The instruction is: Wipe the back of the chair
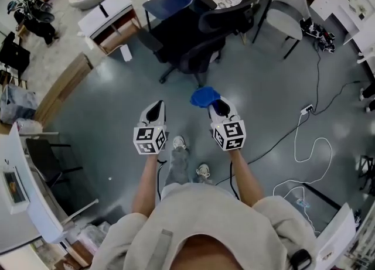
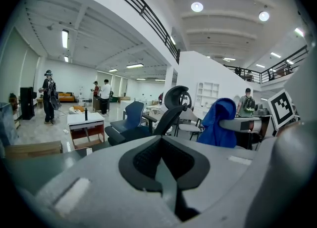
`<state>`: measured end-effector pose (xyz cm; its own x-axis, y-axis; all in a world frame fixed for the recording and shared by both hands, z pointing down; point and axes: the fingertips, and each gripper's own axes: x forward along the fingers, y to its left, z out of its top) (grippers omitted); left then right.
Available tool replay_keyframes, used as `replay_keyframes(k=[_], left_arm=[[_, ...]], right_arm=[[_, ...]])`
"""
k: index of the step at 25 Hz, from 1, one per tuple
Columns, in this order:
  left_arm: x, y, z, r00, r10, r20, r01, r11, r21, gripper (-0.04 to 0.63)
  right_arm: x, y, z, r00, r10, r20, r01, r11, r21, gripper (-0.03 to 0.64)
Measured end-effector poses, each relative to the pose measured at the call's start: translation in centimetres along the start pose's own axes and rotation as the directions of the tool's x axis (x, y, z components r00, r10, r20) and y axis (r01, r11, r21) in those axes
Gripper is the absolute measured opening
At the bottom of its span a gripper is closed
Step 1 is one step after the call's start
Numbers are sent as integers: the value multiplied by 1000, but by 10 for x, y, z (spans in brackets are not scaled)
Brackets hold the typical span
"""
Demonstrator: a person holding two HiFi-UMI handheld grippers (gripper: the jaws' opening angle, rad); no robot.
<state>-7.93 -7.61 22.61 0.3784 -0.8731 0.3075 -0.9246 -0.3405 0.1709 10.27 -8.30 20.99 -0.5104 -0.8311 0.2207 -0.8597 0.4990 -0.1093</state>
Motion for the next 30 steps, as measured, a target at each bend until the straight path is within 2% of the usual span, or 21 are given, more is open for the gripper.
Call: replay_keyframes(k=[8,16,23,30], left_arm=[[88,54,-10,994,-102,-41,100,994,-32,5],[158,109,-40,987,-135,-90,130,989,-64,5],[180,119,-80,983,-132,-126,124,990,-71,5],[185,118,-118,991,-70,-112,63,996,-66,5]], right_arm=[[82,-15,-5,996,-82,-38,82,997,2,74],[155,-33,-32,989,-122,-81,123,992,5,72],[174,-47,-64,986,-132,-98,133,991,6,73],[168,-65,-109,987,-116,-116,121,992,40,72]])
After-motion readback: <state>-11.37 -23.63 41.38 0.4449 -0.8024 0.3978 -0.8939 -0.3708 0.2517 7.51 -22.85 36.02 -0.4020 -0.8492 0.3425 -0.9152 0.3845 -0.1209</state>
